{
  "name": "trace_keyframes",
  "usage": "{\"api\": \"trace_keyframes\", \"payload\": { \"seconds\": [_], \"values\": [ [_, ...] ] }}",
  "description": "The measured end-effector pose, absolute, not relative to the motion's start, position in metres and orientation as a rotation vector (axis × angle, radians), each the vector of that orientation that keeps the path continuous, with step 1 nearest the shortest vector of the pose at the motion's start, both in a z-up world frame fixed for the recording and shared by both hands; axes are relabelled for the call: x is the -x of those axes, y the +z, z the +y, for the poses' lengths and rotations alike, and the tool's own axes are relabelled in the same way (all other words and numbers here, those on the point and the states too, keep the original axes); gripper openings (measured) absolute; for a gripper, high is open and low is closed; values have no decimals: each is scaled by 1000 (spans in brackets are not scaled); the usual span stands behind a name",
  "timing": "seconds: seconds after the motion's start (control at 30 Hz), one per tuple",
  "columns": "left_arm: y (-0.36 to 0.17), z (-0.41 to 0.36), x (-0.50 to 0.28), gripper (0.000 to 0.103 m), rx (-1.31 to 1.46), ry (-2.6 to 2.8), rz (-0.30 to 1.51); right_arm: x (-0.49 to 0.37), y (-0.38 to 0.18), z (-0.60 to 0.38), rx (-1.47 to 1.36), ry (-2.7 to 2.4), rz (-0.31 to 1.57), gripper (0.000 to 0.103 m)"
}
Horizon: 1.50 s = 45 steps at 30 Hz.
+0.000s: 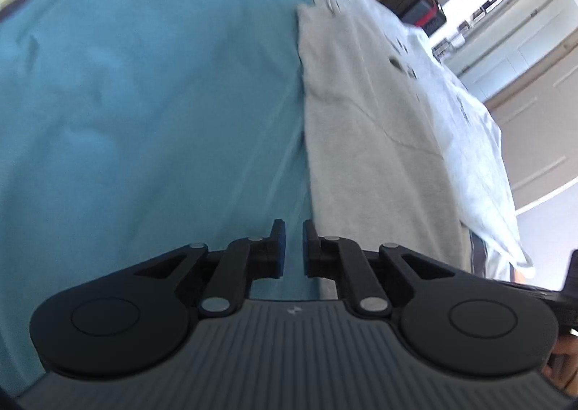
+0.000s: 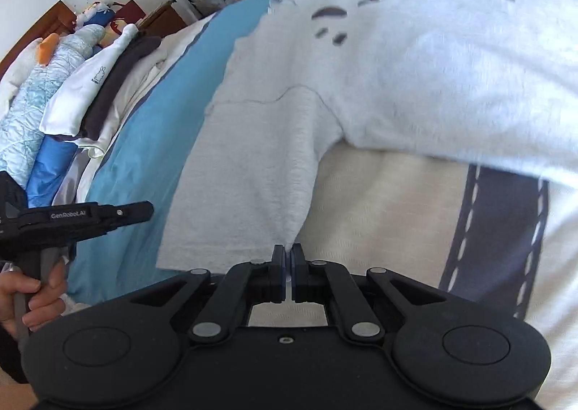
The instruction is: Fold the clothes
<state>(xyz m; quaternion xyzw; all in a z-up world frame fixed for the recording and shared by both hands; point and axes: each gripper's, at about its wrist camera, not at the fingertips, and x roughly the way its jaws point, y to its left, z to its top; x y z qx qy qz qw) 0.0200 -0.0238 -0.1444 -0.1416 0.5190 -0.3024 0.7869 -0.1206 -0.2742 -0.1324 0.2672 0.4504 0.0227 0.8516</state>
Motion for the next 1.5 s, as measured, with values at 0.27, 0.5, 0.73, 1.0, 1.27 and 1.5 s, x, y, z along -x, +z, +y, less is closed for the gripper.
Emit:
{"api": "trace_keyframes", "payload": {
  "seconds": [0.27, 0.5, 0.73, 1.0, 1.27, 1.5],
  "values": [
    [-159, -46, -15, 52, 376, -717, 1102, 137, -141, -303, -707, 23, 847, 35],
    [-153, -84, 1, 2, 185, -640, 965, 174, -144, -361, -887, -137, 697, 44],
    [-115, -68, 23, 0, -53, -429, 755, 189, -157, -382, -871, -234, 704, 45],
    [-135, -47, -3, 16, 50, -469, 958, 185, -153, -381, -796, -212, 717, 46],
    [-146, -49, -5, 35, 267, -590, 1026, 140, -153, -351, -824, 6, 763, 54],
    [-115, -41, 0, 6, 61, -381, 915, 108, -116, -363, -749, -33, 751, 55]
  ]
}}
